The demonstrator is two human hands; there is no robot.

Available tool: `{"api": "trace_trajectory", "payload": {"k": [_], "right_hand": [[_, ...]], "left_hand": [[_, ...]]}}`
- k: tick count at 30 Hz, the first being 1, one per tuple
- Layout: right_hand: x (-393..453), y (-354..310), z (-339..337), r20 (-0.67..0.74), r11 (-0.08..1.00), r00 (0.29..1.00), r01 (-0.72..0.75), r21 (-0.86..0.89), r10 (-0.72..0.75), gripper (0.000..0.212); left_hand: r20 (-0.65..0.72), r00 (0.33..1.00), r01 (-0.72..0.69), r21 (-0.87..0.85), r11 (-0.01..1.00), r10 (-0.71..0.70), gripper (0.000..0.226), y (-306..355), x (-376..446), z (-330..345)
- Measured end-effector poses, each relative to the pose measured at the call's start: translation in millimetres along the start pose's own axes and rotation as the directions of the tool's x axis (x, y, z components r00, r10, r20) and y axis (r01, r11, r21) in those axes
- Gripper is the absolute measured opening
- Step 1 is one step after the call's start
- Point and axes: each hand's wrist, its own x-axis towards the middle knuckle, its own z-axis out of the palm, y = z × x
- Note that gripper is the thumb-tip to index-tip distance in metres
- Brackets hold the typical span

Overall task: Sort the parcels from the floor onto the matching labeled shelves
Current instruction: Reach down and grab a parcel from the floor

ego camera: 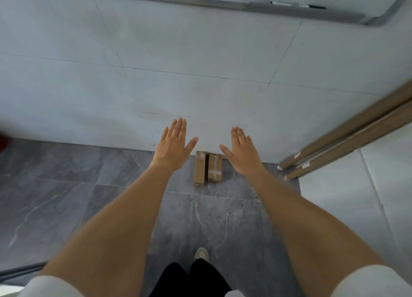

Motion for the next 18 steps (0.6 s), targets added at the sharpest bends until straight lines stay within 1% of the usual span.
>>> {"api": "trace_trajectory", "payload": {"k": [6,10,13,18], "right_hand": [[51,11,9,0.02,1.0,0.999,-0.026,0.014,0.026,0.079],[82,17,18,0.043,0.997,0.996,-0.074,0.032,0.072,0.078],[105,19,35,0.064,0.99,0.991,-0.118,0.075,0.113,0.077],[133,27,73,0.132,0.987,0.984,-0.131,0.091,0.118,0.074]], "left_hand": [[0.061,0.998,0.008,-0.018,1.0,-0.007,0.074,-22,57,11],[0.066,0.998,-0.008,-0.066,0.998,0.013,0.073,-30,95,21],[0.077,0.997,-0.01,-0.123,0.992,0.02,0.073,-36,116,39],[0.156,0.987,0.05,-0.175,0.983,-0.022,0.074,-56,133,83]]}}
